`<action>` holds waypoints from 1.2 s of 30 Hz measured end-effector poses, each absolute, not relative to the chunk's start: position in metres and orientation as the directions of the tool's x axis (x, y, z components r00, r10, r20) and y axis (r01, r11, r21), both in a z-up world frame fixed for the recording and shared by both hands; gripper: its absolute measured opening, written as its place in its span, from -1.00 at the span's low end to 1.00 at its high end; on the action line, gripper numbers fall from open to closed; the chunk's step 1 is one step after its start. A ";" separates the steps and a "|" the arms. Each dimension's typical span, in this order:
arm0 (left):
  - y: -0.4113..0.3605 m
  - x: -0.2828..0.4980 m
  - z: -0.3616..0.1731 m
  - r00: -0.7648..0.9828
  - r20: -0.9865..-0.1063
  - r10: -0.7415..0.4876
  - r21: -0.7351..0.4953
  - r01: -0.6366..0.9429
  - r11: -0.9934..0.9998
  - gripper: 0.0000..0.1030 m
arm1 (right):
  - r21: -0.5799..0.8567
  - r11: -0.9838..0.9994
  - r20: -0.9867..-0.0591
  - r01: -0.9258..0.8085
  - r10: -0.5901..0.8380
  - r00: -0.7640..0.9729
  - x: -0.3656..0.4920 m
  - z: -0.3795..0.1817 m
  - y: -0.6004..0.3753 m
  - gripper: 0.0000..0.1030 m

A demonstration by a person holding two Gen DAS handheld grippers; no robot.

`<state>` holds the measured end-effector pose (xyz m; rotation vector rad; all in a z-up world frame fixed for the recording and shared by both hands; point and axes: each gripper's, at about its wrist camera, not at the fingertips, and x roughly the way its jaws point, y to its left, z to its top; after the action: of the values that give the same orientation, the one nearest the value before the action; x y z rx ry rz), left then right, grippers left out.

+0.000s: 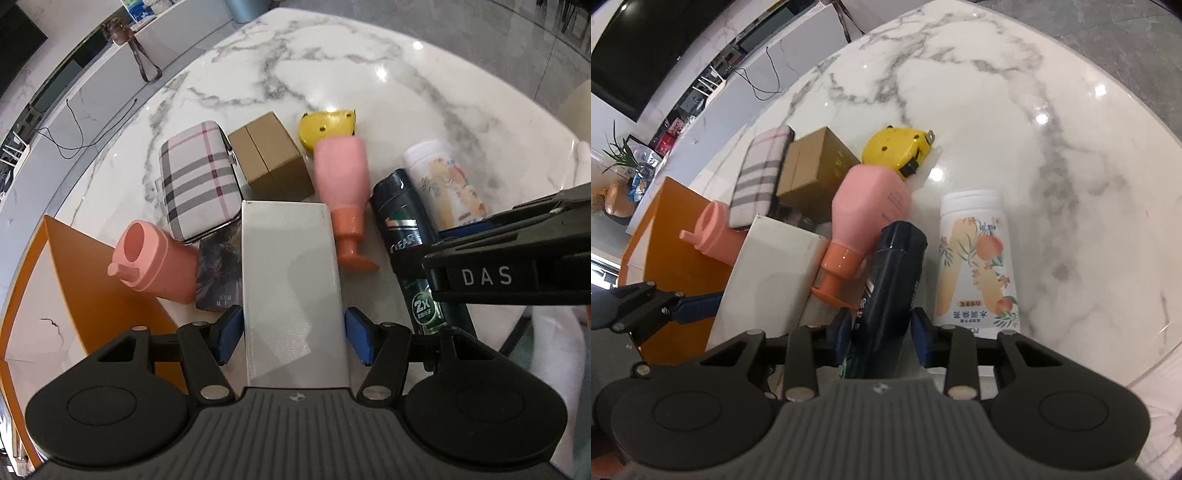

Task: Organize rigid objects
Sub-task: 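Grasp the white flat box with the left tool while the right tool grasps the dark green shampoo bottle, then carry the white box into the orange box and open the left tool while the right tool carries the bottle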

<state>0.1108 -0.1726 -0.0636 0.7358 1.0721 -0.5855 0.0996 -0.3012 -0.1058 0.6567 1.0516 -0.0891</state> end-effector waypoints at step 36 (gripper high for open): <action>0.014 0.149 0.032 0.529 -0.848 -0.033 0.234 0.431 0.871 0.34 | 0.486 0.871 -0.667 -0.068 0.420 0.615 0.138 0.018 -0.138 -0.38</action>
<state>0.1492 0.0141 0.0316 0.4500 0.9819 -0.2884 0.1379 -0.1385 0.0181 0.4420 0.8689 0.2919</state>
